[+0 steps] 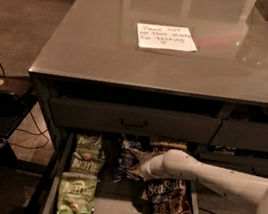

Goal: Pick blue chip bag from middle drawer and place on counter

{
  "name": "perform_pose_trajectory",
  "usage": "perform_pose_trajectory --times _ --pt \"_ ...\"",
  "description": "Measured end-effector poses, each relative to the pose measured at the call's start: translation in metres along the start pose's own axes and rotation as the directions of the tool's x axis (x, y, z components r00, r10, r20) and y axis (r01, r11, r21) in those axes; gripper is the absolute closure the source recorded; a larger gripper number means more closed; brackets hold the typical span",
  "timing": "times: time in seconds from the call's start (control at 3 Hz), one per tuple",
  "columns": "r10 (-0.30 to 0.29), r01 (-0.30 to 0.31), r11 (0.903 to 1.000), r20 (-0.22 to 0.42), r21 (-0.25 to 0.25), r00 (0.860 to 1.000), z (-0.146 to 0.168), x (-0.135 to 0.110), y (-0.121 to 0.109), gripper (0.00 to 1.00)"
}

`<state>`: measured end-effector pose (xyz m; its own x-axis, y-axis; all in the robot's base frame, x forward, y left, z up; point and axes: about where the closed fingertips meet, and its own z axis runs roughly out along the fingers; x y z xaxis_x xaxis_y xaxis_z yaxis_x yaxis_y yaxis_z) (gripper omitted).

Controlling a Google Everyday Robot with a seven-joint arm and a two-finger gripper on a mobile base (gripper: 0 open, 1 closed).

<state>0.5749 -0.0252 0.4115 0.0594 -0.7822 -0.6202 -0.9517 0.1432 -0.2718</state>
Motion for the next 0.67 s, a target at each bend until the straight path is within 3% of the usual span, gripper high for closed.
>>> perform_pose_trajectory --times 0.67 --pt "0.001 0.009 0.9977 0.139 -0.068 0.99 -0.06 -0.046 0.019 1.0"
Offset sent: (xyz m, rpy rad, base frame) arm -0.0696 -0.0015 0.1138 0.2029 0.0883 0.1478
